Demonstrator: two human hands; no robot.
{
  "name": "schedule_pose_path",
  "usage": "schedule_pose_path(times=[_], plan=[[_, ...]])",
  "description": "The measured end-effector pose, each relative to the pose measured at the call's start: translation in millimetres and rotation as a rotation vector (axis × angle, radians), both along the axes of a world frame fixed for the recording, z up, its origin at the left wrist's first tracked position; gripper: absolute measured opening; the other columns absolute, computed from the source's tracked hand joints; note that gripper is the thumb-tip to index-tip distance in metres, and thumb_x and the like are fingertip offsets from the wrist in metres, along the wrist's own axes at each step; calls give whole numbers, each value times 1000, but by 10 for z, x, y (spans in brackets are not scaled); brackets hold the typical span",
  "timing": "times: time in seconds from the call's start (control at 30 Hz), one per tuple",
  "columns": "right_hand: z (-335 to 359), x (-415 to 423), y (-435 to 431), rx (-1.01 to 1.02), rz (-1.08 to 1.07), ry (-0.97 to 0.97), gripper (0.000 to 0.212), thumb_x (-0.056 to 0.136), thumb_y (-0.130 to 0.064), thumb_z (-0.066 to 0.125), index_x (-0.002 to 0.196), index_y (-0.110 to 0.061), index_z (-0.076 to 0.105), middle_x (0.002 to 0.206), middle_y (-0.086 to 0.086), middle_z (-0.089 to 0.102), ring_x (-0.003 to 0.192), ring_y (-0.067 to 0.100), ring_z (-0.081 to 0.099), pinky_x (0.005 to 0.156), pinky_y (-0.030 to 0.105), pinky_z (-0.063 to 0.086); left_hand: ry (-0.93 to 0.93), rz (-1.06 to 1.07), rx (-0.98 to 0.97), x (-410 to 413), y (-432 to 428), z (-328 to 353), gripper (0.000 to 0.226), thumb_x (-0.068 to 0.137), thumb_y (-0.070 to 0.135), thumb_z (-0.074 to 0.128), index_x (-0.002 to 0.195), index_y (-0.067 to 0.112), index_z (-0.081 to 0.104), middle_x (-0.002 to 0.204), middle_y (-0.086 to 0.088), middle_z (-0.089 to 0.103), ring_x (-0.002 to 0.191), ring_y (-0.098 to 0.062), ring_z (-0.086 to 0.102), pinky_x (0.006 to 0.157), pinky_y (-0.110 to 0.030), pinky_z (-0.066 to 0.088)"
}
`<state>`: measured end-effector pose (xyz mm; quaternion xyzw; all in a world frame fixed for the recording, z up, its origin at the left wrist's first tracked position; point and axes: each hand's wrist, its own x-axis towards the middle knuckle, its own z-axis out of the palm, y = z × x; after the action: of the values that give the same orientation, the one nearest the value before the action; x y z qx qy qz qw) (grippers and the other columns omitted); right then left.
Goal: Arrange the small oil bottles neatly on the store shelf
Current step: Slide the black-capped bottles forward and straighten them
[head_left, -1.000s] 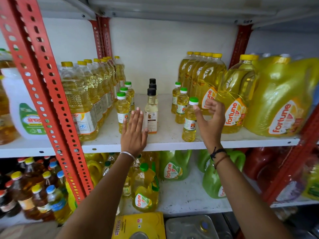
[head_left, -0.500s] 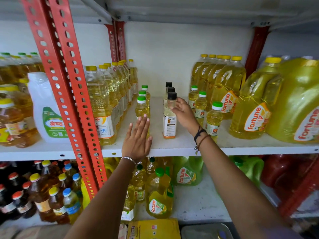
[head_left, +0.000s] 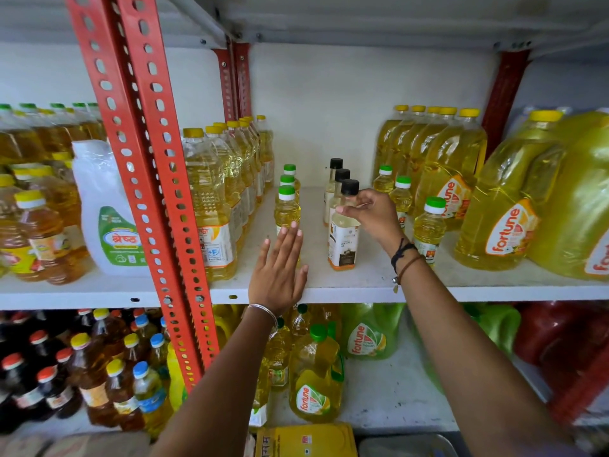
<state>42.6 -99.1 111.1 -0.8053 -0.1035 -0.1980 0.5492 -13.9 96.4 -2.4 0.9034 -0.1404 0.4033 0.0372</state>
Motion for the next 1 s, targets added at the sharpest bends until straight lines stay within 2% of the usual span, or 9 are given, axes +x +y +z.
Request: schedule_pose_path(times=[0.1,0.2,0.33,0.47,0.57,0.7,0.8,0.9,1.0], plan=[[-5,-6,11,-28,-39,3,36,61,-33,85,79,-19,58,92,4,66,86,21,62,79,36,50,0,1,-2,-1,-2,2,64,96,37,29,150,6,17,157,-8,13,146,-18,4,117,-37,-4],[-19,-16,13,-43,-43,3,41,61,-39,84,83,-19,56,86,-4,59,81,15,56,73,30,45,4,2,-4,-2,-3,4,64,96,38,29,150,7,16,158,-8,13,146,-17,3,118,-37,-5],[-31,-49,1,4,26,6,39,66,-36,81,92,-17,58,96,0,64,89,16,62,81,32,49,-4,1,-9,-6,-5,5,64,96,37,30,150,6,18,157,-8,14,146,-17,3,118,-36,-6],[-6,-105,-17,-2,63,-21,20,74,-19,77,75,-23,58,106,19,70,96,30,67,92,49,53,-16,-15,-25,0,-9,-10,64,96,37,29,150,7,17,158,-8,13,146,-18,5,118,-37,-3],[24,-192,-45,-52,51,-52,26,75,-19,76,69,-33,55,104,16,72,94,26,68,90,46,54,-18,-11,-22,2,-17,-19,64,96,38,28,150,7,15,158,-8,13,146,-19,5,117,-39,-1],[20,-331,-81,-84,81,-74,24,77,-21,74,71,-36,56,105,13,72,92,21,67,87,38,54,4,1,-18,-7,-18,-17,63,97,39,26,151,8,14,158,-7,10,146,-18,4,118,-37,-4],[14,-415,-125,-99,96,-86,23,78,-20,73,73,-35,57,105,14,72,96,24,67,90,41,53,16,11,-13,-10,-17,-7,63,97,39,27,150,7,15,158,-7,11,146,-17,1,118,-37,-4],[9,-473,-159,-101,115,-70,11,79,-21,73,85,-25,65,105,13,72,97,24,66,91,42,52,21,15,-14,-19,-22,-1,63,97,39,26,151,7,14,158,-7,11,146,-15,-2,117,-38,-4],[14,-509,-170,-97,110,-64,20,79,-21,73,97,-16,68,106,13,72,97,23,66,90,39,52,31,18,-15,-29,-23,4,63,97,39,26,151,8,14,158,-6,9,146,-16,-2,117,-37,-5]])
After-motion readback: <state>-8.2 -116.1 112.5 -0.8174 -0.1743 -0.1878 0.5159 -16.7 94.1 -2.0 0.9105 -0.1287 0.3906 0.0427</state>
